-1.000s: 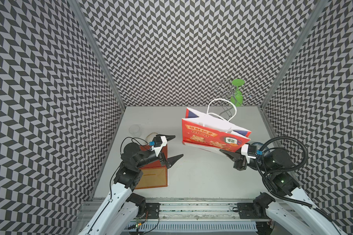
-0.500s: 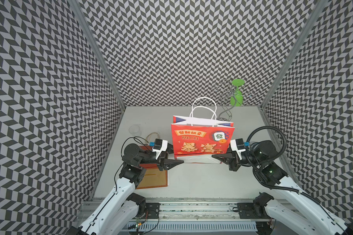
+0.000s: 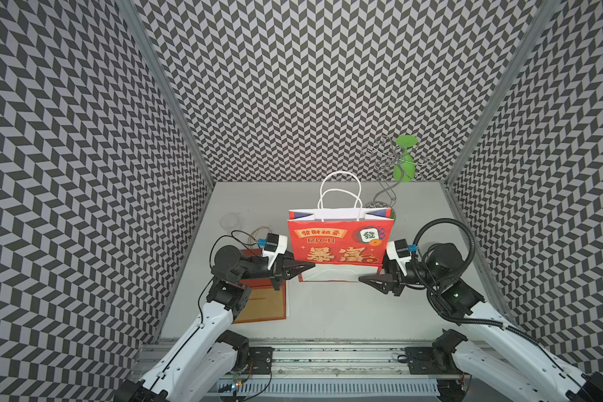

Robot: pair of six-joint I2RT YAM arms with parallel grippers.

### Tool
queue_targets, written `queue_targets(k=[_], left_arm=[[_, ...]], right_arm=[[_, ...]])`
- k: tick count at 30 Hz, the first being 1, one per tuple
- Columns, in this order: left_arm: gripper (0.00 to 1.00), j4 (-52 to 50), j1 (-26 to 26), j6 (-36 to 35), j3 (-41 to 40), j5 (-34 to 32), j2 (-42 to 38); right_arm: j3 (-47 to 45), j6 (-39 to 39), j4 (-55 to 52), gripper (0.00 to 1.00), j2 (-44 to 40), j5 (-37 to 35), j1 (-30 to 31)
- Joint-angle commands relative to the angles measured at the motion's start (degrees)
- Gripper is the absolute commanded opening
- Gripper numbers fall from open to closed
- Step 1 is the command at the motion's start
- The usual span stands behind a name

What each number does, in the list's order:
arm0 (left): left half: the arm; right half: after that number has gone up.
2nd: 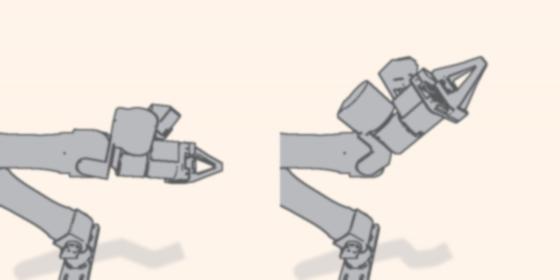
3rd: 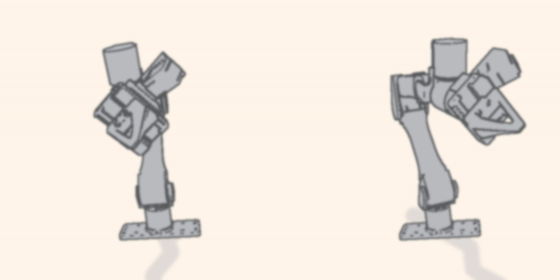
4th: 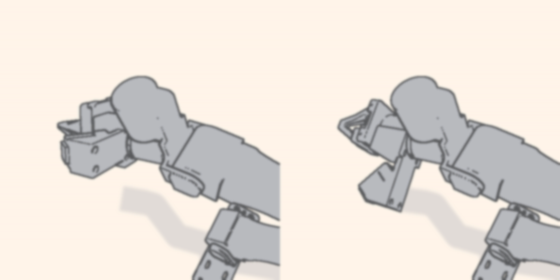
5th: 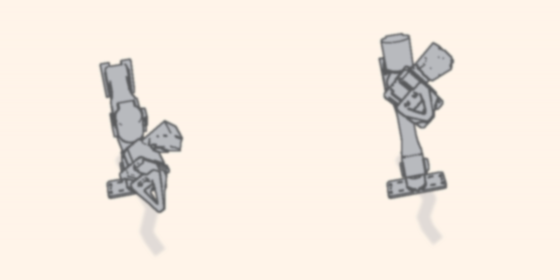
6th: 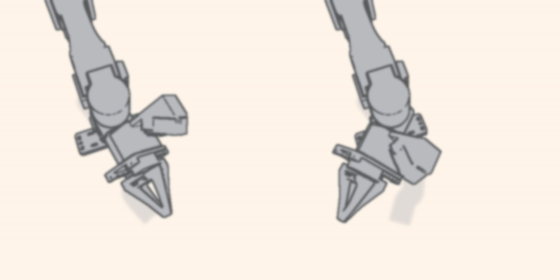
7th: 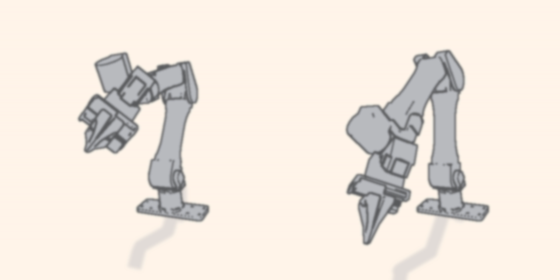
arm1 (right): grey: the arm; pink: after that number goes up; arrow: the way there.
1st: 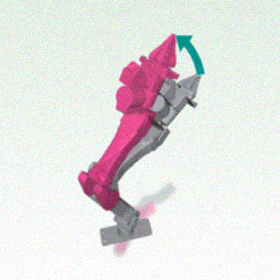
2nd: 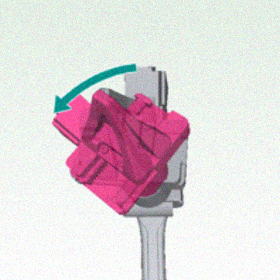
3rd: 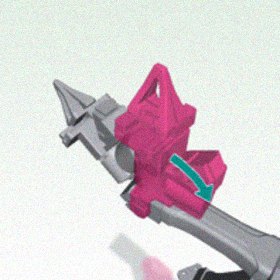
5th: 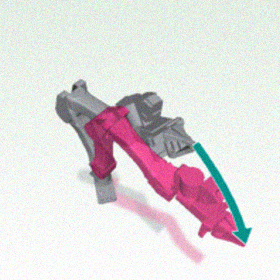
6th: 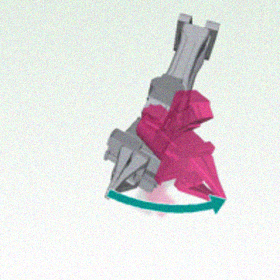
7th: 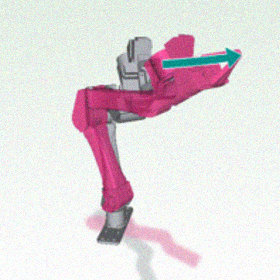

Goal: Put away the paper bag
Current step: Press the paper bag.

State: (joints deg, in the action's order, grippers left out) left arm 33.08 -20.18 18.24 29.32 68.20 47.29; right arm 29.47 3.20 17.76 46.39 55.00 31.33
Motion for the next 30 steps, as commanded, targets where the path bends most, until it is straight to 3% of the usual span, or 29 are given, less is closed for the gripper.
queue_targets(k=[1,6,7,10,12,14,16,18,22,24,26,28,30], left_arm=[[0.0,3.4,-0.2,3.3,-1.1,-0.9,-0.4],[0.0,1.2,-0.2,4.1,-0.7,-4.5,0.4],[0.0,-0.2,-0.2,3.5,-0.3,-5.4,0.7],[0.0,-1.6,-0.2,3.1,0.1,-5.6,1.8],[0.0,-1.6,-0.2,3.2,-0.2,-5.4,1.8],[0.0,-1.6,-0.2,3.0,-0.6,-5.4,1.5],[0.0,-1.4,-0.2,3.0,-1.0,-5.2,1.4],[0.0,-1.3,-0.3,3.0,-1.2,-4.8,1.6],[0.0,-2.0,-0.3,2.1,-1.6,-4.8,1.9],[0.0,-2.4,-0.4,1.6,-1.9,-4.8,1.9],[0.0,-2.6,-0.4,1.5,-2.2,-4.8,2.0],[0.0,-3.0,-0.4,1.2,-2.3,-4.6,2.0],[0.0,-3.5,-0.4,0.6,-2.6,-4.4,2.1]], right_arm=[[-3.4,1.6,5.9,0.44,-0.2,-0.6,0.2],[-3.3,1.6,6.7,0.03,1.0,3.1,0.2],[-3.1,1.7,7.0,0.0,0.9,3.1,0.3],[-2.9,1.8,8.0,0.04,0.1,2.1,0.2],[-2.7,2.4,8.3,0.39,-0.5,0.0,0.2],[-2.3,2.6,8.7,0.47,-1.0,-1.6,0.2],[-2.2,3.4,10.3,0.46,-1.5,-3.1,0.2],[-1.8,4.0,11.8,0.39,-1.6,-3.6,0.2],[-1.0,5.6,14.5,0.08,-1.0,-2.0,0.2],[-0.9,6.1,15.0,0.0,-1.3,-1.8,0.2],[-0.7,6.6,15.0,0.0,-1.6,-2.3,0.3],[-0.3,7.1,14.6,0.15,-1.9,-3.9,0.3],[0.0,7.3,14.4,0.21,-2.0,-4.8,0.3]])
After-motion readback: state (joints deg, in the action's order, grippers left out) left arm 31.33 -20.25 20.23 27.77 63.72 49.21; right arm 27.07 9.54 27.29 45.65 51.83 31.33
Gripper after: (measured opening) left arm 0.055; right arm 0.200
